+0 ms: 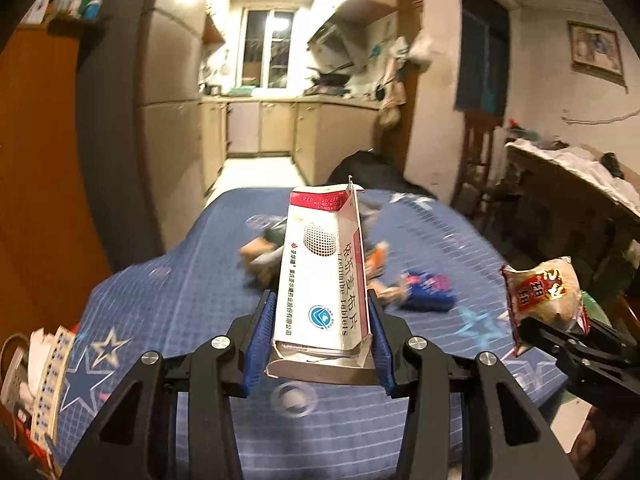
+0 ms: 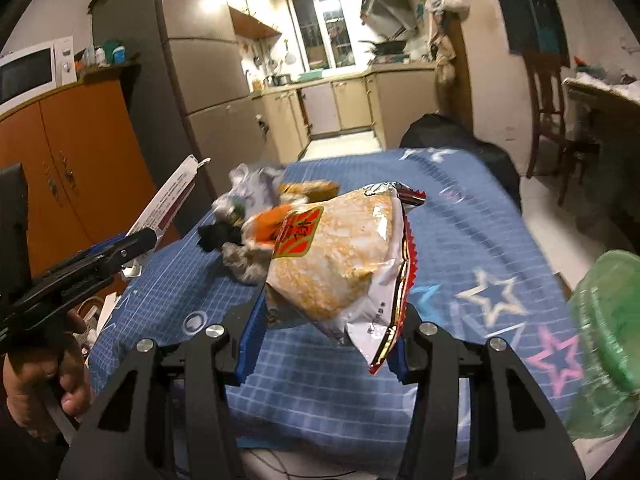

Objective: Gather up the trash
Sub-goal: 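Carry both items over the green bin and open both tools to drop them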

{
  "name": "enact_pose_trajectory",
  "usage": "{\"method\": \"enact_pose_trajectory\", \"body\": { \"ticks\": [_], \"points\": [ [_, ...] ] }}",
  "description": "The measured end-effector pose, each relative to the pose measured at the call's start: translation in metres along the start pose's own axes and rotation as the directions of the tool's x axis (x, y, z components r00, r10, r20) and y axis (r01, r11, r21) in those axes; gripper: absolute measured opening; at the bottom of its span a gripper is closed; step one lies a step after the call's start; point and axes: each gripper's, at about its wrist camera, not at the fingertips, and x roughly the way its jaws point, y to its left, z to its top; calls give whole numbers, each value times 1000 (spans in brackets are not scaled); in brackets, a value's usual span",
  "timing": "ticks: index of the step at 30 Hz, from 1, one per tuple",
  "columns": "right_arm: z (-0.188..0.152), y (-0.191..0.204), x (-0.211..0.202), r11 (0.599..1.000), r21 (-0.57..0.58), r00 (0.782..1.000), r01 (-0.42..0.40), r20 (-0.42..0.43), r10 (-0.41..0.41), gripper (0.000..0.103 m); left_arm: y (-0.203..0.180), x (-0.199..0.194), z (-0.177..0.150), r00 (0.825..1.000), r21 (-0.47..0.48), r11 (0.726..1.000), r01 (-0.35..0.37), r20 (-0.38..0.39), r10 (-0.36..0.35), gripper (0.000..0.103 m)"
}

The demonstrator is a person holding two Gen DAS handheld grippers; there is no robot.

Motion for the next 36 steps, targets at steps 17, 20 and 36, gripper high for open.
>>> {"method": "enact_pose_trajectory", "body": {
  "ticks": [17, 20, 36],
  "points": [
    [37, -132, -107, 939, 58, 929, 339, 137, -344, 48, -246, 6, 33, 932, 216, 912, 348, 26, -362, 45],
    [40, -170, -126, 907, 87, 900, 412, 119, -420, 48, -297, 16, 33, 903, 247, 874, 418, -8, -430, 46],
    [5, -326, -113, 826, 299, 878, 477, -210, -431, 48, -476, 138, -4, 781, 237, 761, 603, -369, -504, 46]
  ]
}}
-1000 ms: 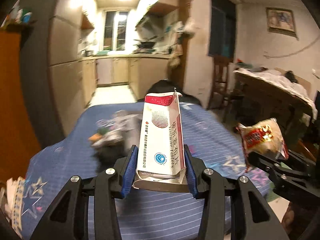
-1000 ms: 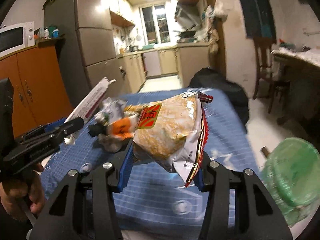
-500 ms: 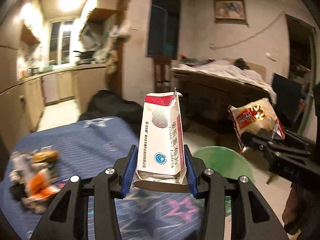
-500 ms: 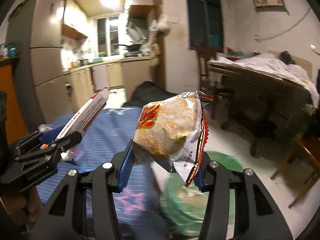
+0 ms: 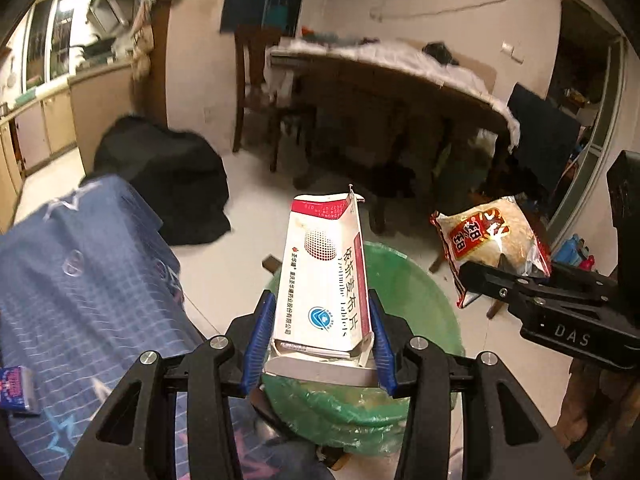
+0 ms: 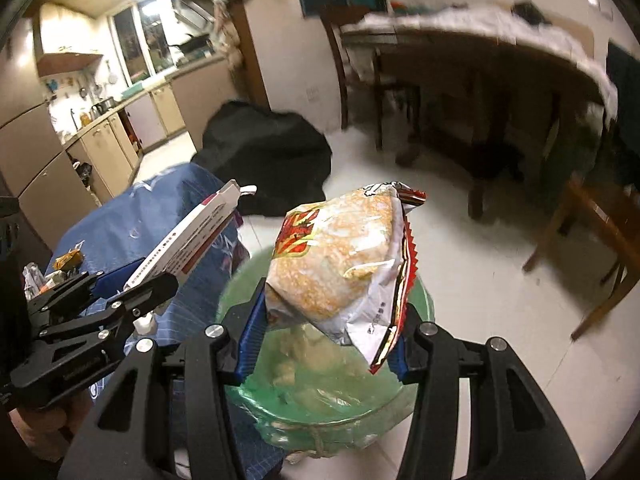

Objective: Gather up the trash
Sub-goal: 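Carry both items over the green bin and open both tools to drop them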

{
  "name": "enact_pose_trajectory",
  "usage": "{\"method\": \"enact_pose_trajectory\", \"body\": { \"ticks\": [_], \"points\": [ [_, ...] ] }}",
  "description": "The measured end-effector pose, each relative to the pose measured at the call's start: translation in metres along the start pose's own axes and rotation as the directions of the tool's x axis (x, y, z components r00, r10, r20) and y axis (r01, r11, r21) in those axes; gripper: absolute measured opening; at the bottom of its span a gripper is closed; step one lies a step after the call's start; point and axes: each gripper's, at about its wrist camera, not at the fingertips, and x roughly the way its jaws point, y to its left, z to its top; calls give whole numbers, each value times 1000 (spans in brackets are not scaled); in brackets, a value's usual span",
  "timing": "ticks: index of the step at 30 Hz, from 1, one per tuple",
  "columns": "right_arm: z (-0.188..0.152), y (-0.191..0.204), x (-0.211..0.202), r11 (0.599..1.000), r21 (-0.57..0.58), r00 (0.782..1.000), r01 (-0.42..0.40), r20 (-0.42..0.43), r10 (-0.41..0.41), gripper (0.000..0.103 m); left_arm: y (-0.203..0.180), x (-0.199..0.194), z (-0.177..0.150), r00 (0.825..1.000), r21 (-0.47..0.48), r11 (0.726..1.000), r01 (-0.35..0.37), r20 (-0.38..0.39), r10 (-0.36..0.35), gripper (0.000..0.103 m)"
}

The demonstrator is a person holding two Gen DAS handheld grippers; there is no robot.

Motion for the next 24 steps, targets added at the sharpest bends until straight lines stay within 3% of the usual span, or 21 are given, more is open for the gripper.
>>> {"method": "enact_pose_trajectory", "body": {
  "ticks": [5, 10, 19, 24],
  "points": [
    [-7, -14, 30, 998, 57, 994, -33, -99, 39, 48, -2, 48, 1, 998, 5, 1000, 2, -71, -2, 46],
    [-12, -21, 44, 997, 68, 988, -36, -146, 45, 48, -6, 79, -2, 994, 8, 1000, 4, -111, -3, 46],
    [-12, -33, 54, 998, 63, 986, -29, -164, 39, 48, -8, 86, -13, 991, 6, 1000, -1, -133, 2, 46],
    [-10, -35, 60, 998, 57, 985, -33, -167, 42, 52, -7, 88, -14, 989, 9, 1000, -9, -148, 11, 53]
  ]
}}
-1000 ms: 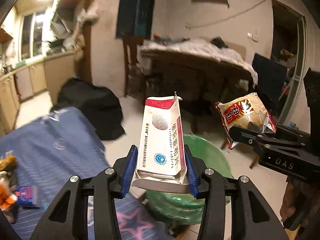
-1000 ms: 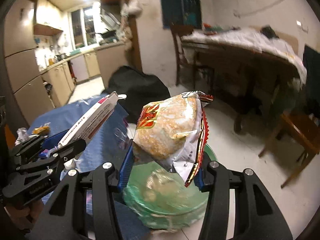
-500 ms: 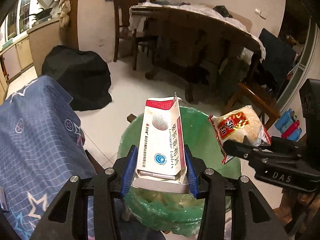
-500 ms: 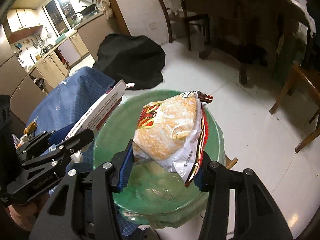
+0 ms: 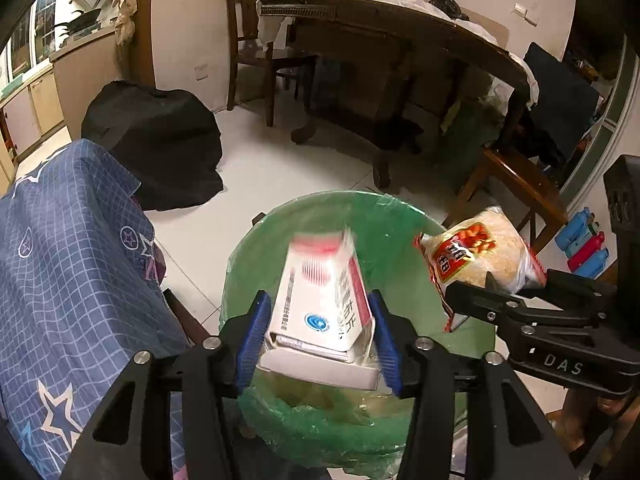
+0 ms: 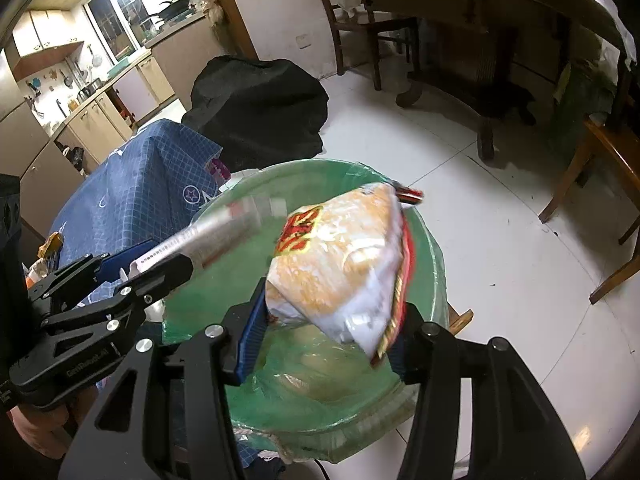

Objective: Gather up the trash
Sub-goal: 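Carry both items over the green bin and open both tools to drop them, then swing both tools back toward the table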

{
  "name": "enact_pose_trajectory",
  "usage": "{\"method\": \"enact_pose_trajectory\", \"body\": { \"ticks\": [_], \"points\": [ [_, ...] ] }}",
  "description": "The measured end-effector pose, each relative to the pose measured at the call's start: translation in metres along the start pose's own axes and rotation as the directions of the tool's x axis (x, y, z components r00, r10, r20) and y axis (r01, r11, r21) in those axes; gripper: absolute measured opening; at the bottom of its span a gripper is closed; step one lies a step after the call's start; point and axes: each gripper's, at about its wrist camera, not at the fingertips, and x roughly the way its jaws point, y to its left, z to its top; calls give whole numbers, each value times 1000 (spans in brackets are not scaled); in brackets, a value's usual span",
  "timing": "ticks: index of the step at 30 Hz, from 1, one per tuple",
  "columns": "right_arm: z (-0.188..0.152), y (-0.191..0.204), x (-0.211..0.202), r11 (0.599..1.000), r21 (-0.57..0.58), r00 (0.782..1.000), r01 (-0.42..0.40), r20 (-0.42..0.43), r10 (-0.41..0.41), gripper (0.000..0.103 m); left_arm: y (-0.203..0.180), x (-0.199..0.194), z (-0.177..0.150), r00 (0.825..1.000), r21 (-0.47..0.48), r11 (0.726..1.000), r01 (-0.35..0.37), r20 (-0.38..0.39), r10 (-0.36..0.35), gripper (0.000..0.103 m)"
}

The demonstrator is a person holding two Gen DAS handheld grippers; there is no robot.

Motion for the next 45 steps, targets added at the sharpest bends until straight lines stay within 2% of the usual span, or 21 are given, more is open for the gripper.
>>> {"method": "enact_pose_trajectory", "body": {
  "ticks": [3, 9, 12, 16, 18, 21, 23, 25, 27, 29, 30, 32, 34, 36, 38, 40, 43, 45],
  "points": [
    [-1, -3, -2, 1000, 6, 1000, 7, 16, -7, 61, 2, -1, -1, 1000, -3, 1000, -14, 1, 14, 59],
    [-4, -13, -11, 999, 32, 999, 6, 52, -8, 62, 9, -7, -2, 1000, -20, 1000, -22, 10, 22, 61],
    [-8, -10, -25, 999, 37, 995, -2, 97, -1, 62, 13, -17, -5, 999, -19, 999, -29, 21, 30, 61],
    [-23, 11, -55, 1000, 4, 980, -30, 197, 28, 63, 26, -54, -21, 997, -9, 1000, -22, 68, 23, 61],
    [-42, 32, -74, 997, -38, 962, -66, 263, 74, 69, 39, -81, -34, 994, -6, 1000, -27, 104, 27, 62],
    [-74, 64, -84, 988, -107, 946, -113, 294, 140, 73, 84, -133, -68, 984, -45, 996, -71, 162, 77, 68],
    [-96, 87, -80, 977, -140, 942, -161, 274, 194, 74, 121, -165, -92, 975, -102, 989, -105, 184, 123, 70],
    [-111, 107, -74, 968, -164, 941, -190, 249, 227, 74, 163, -198, -120, 960, -171, 972, -159, 203, 192, 73],
    [-123, 125, -67, 956, -173, 938, -235, 217, 270, 75, 204, -232, -148, 937, -243, 944, -221, 217, 275, 74],
    [-131, 144, -58, 945, -190, 936, -266, 183, 300, 75, 248, -268, -179, 905, -323, 901, -289, 216, 367, 76],
    [-133, 152, -55, 941, -198, 935, -275, 172, 310, 75, 273, -288, -198, 881, -369, 872, -321, 221, 418, 76],
    [-137, 167, -53, 936, -210, 935, -283, 158, 319, 75, 308, -315, -224, 847, -437, 823, -364, 211, 487, 78],
    [-139, 182, -54, 926, -240, 932, -290, 149, 331, 75, 348, -337, -250, 824, -502, 777, -380, 198, 531, 78],
    [-142, 195, -56, 918, -264, 928, -296, 147, 342, 75, 369, -346, -259, 810, -511, 761, -399, 193, 554, 78],
    [-143, 207, -58, 912, -287, 928, -293, 142, 343, 75, 389, -349, -263, 828, -485, 786, -382, 198, 525, 78],
    [-143, 217, -60, 907, -299, 927, -296, 139, 348, 75, 396, -351, -261, 828, -440, 809, -390, 218, 517, 77],
    [-138, 227, -64, 900, -325, 925, -291, 143, 351, 75, 411, -348, -252, 862, -380, 857, -349, 229, 453, 73],
    [-136, 231, -65, 900, -325, 926, -289, 145, 349, 75, 416, -344, -246, 871, -333, 874, -354, 223, 438, 69]
  ]
}}
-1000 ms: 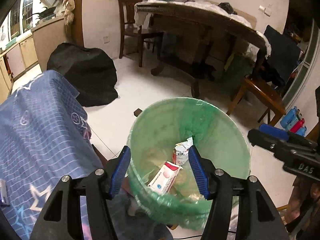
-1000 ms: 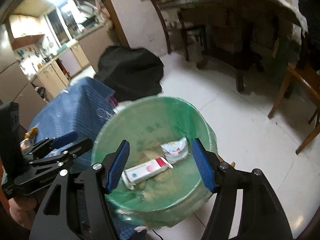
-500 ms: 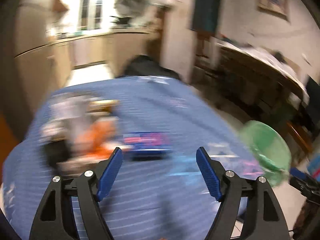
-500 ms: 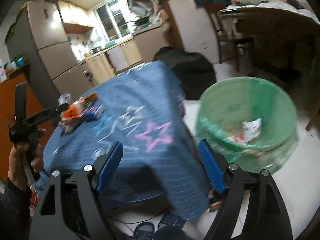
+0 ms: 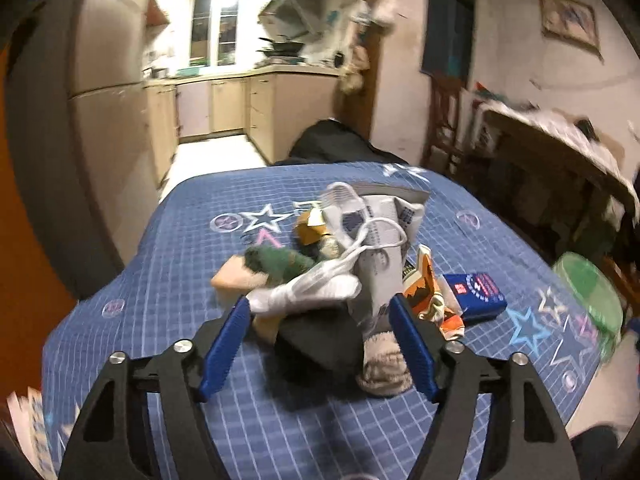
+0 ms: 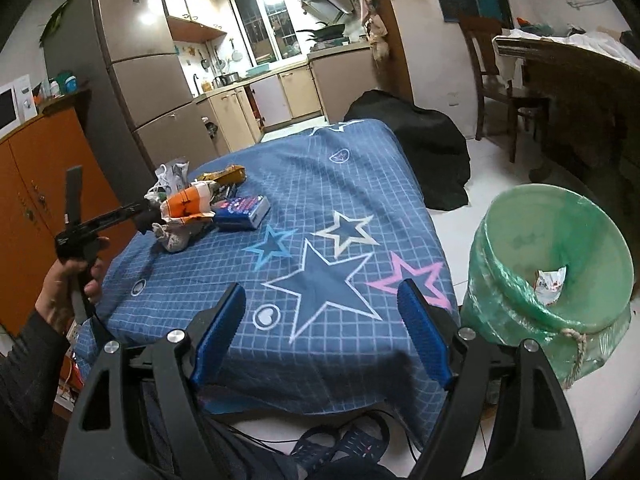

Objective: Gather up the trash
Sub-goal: 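Swing both tools back toward the table, then grasp the white shoe with the left tool while the right tool grasps the blue medicine box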

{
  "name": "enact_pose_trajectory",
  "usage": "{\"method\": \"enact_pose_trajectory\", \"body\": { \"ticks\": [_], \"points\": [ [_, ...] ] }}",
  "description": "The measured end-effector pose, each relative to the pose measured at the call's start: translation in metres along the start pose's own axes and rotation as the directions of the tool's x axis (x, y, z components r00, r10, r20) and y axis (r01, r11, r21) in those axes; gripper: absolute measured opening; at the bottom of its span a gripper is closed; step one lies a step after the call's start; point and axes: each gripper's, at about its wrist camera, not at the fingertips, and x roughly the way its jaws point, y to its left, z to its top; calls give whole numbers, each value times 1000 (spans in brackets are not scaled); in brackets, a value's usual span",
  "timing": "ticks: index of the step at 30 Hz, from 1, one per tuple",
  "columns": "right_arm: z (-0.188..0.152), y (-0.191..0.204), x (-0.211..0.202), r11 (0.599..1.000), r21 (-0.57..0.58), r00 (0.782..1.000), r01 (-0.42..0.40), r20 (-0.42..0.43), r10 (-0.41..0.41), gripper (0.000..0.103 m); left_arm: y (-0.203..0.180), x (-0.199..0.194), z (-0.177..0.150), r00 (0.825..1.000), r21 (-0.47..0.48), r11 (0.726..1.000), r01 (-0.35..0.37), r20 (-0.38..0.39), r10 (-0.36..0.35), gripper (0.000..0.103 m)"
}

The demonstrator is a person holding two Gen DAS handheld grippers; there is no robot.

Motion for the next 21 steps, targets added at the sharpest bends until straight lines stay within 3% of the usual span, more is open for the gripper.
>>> {"method": "enact_pose_trajectory", "body": {
  "ticks": [4, 7, 14, 17, 21],
  "points": [
    [3, 5, 6, 1000, -9, 1000, 7, -8, -7, 75, -8, 24, 14, 999, 48, 999, 14, -44, -12, 48],
    [7, 10, 14, 1000, -24, 1000, 4, -14, -4, 75, -4, 29, 19, 999, 40, 999, 23, -39, -22, 42],
    [37, 43, 50, 983, -167, 997, -80, -30, 76, 69, 4, -8, 19, 999, -51, 998, 33, 44, -31, 18],
    [50, 57, 78, 962, -233, 988, -142, -87, 125, 67, 12, -34, 20, 996, -115, 992, 53, 76, -45, 16],
    [64, 79, 135, 900, -397, 975, -180, -196, 108, 66, 23, -53, 11, 996, -180, 981, 78, 44, -71, 16]
  ]
}}
